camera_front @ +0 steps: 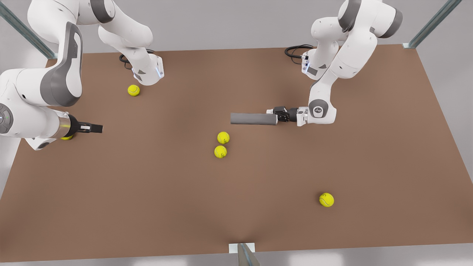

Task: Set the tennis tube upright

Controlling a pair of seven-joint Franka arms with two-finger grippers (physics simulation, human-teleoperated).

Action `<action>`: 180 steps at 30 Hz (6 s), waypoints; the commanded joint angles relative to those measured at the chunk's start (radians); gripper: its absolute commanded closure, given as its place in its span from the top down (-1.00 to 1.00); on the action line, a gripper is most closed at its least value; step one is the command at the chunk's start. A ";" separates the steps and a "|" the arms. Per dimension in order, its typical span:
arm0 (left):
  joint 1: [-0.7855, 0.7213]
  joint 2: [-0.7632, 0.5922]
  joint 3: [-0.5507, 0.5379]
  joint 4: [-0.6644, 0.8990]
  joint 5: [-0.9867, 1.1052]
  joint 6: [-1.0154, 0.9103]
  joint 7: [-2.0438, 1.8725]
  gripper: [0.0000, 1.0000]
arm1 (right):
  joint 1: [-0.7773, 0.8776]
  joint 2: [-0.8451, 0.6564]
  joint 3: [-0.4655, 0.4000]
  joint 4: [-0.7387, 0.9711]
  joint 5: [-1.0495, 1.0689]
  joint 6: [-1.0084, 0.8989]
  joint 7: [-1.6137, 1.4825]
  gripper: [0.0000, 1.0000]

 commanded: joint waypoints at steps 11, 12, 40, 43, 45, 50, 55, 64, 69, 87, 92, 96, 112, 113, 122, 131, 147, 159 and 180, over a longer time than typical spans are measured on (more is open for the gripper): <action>0.004 -0.016 0.000 0.000 0.002 -0.003 0.016 -0.04 | 0.005 0.008 0.006 0.020 -0.003 0.000 -0.005 1.00; 0.004 -0.020 0.000 0.000 0.002 -0.003 0.016 -0.05 | 0.006 0.012 0.005 0.020 -0.004 0.000 -0.005 1.00; 0.002 -0.088 -0.008 -0.031 0.003 -0.009 0.016 -0.45 | 0.009 0.022 0.006 0.019 0.006 -0.002 0.000 1.00; 0.002 -0.105 -0.008 -0.038 0.003 -0.009 0.016 -0.46 | 0.009 0.022 0.006 0.019 0.006 -0.002 0.000 1.00; 0.002 -0.108 -0.008 -0.041 0.005 -0.009 0.017 -0.47 | 0.009 0.020 0.006 0.019 0.006 -0.002 0.000 1.00; 0.002 -0.152 -0.008 -0.058 0.003 -0.009 0.016 -0.47 | 0.011 0.020 0.006 0.019 0.003 -0.002 0.000 1.00; -0.002 -0.203 -0.008 -0.078 0.005 0.002 0.014 -0.47 | 0.023 0.020 0.006 0.019 0.000 -0.002 0.000 1.00; -0.001 -0.296 -0.008 -0.090 0.104 0.063 -0.079 -0.47 | 0.023 0.020 0.006 0.019 0.000 -0.002 0.000 1.00; -0.001 -0.327 -0.008 -0.090 0.143 0.061 -0.136 -0.47 | 0.023 0.020 0.006 0.019 0.000 -0.002 0.000 1.00; -0.004 -0.424 -0.086 -0.103 0.154 0.051 -0.398 -0.50 | 0.037 0.020 0.006 0.020 0.003 -0.017 -0.002 1.00; -0.002 -0.436 -0.086 -0.101 0.180 0.049 -0.406 -0.57 | 0.052 0.020 0.006 0.022 0.002 -0.011 -0.006 1.00; -0.004 -0.444 -0.086 -0.101 0.181 0.048 -0.418 -0.57 | 0.051 0.020 0.006 0.020 0.005 -0.014 -0.002 1.00; 0.024 -0.602 -0.080 -0.083 0.506 0.049 -0.724 -0.57 | 0.052 0.029 0.006 0.020 0.014 -0.015 0.001 1.00; 0.035 -0.612 -0.080 -0.081 0.539 0.055 -0.747 -0.57 | 0.052 0.029 0.006 0.020 0.014 -0.015 0.001 1.00; 0.033 -0.694 -0.085 -0.032 0.812 0.071 -1.073 -0.57 | 0.052 0.035 0.006 0.020 0.011 -0.015 -0.003 1.00; 0.033 -0.705 -0.085 0.037 1.089 0.061 -1.287 -0.57 | 0.051 0.037 0.006 0.020 0.012 -0.015 -0.003 1.00; 0.030 -0.697 -0.112 0.058 1.257 0.065 -1.359 -0.57 | -0.210 0.244 -0.001 0.040 -0.080 0.169 -0.063 1.00; 0.032 -0.682 -0.114 0.058 1.263 0.061 -1.365 1.00 | -0.235 0.246 -0.001 0.038 -0.175 0.170 -0.060 1.00; 0.065 -0.682 -0.045 0.357 1.298 -0.281 -1.351 1.00 | -0.222 0.247 -0.001 0.037 -0.190 0.170 -0.057 1.00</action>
